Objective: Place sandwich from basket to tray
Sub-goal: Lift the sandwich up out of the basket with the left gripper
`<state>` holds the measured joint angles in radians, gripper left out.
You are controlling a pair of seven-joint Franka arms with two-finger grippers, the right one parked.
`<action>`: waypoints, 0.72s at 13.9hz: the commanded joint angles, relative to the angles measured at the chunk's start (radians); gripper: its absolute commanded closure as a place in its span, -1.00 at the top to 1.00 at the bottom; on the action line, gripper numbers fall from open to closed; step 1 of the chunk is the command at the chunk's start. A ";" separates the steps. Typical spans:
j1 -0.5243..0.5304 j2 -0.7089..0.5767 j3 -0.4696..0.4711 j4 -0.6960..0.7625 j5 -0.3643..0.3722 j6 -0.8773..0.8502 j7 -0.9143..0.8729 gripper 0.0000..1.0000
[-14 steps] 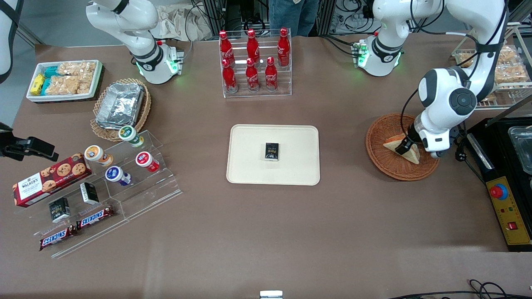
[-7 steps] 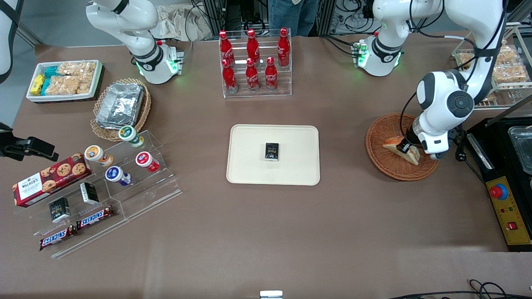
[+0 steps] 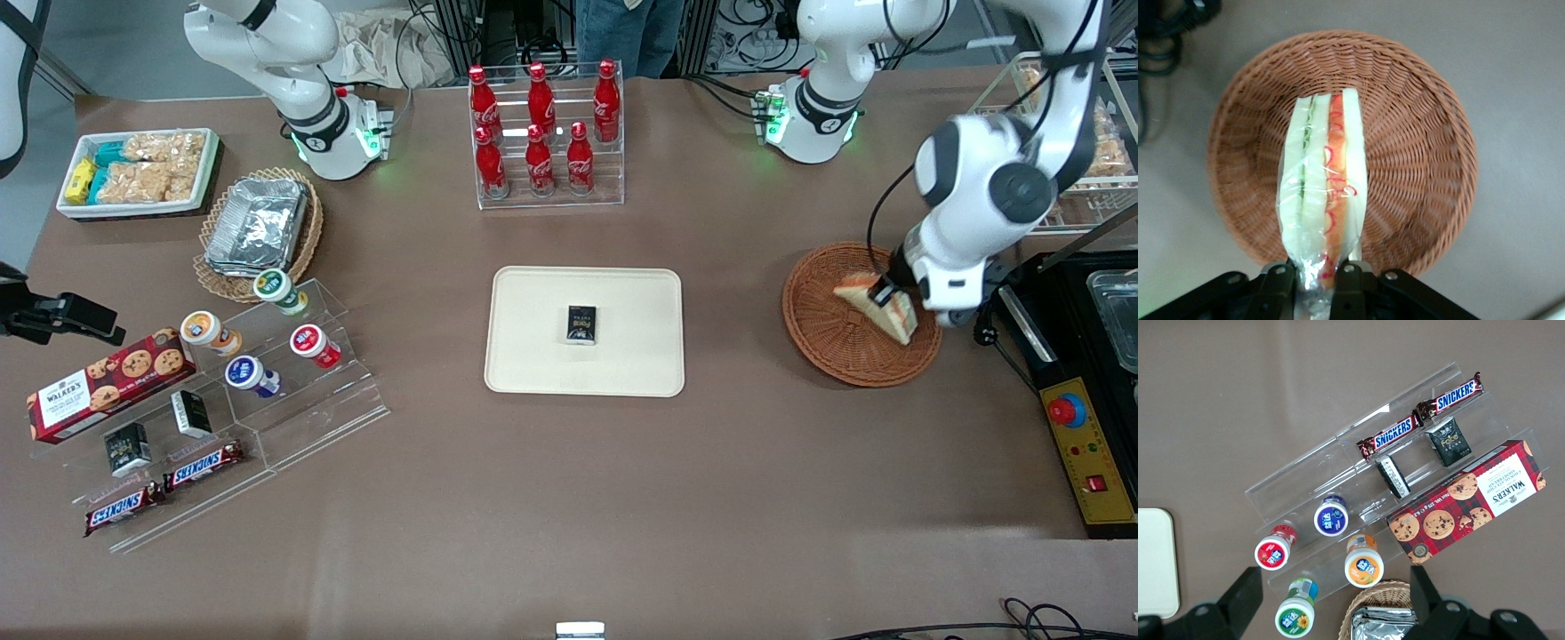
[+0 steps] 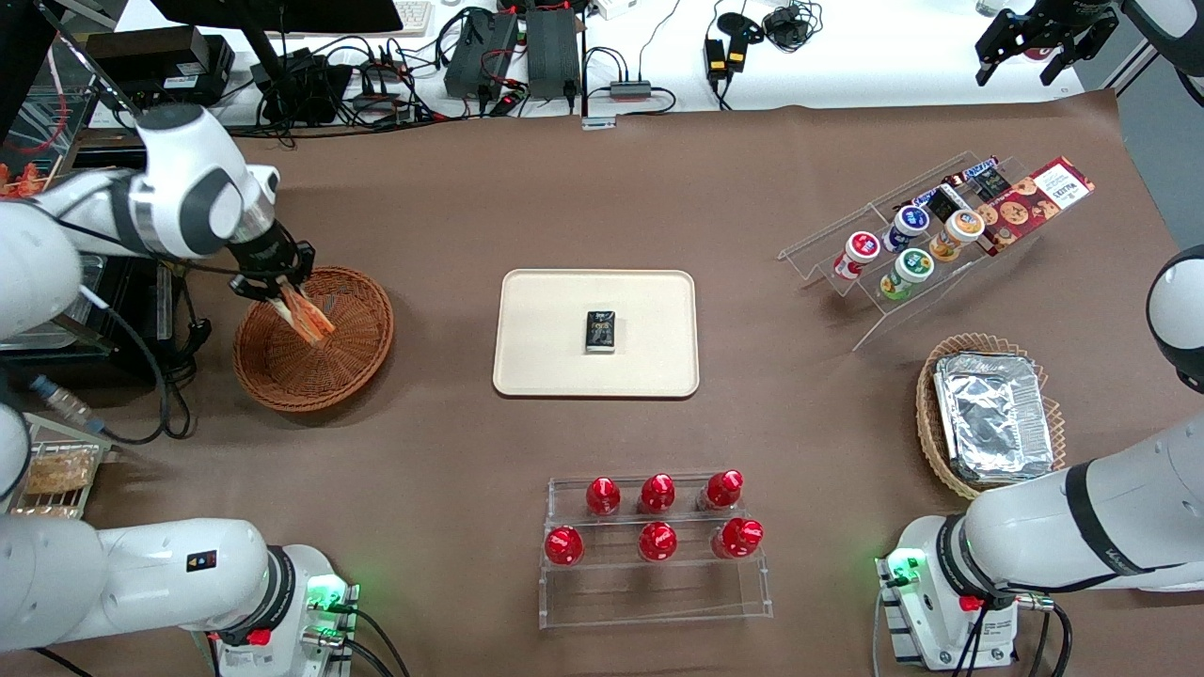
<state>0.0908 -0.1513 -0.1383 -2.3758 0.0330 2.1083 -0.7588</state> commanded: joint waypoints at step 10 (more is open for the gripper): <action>-0.222 -0.065 -0.056 0.388 -0.116 -0.473 0.322 -1.00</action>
<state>-0.0771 -0.2328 -0.1827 -2.0119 -0.0408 1.6480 -0.4210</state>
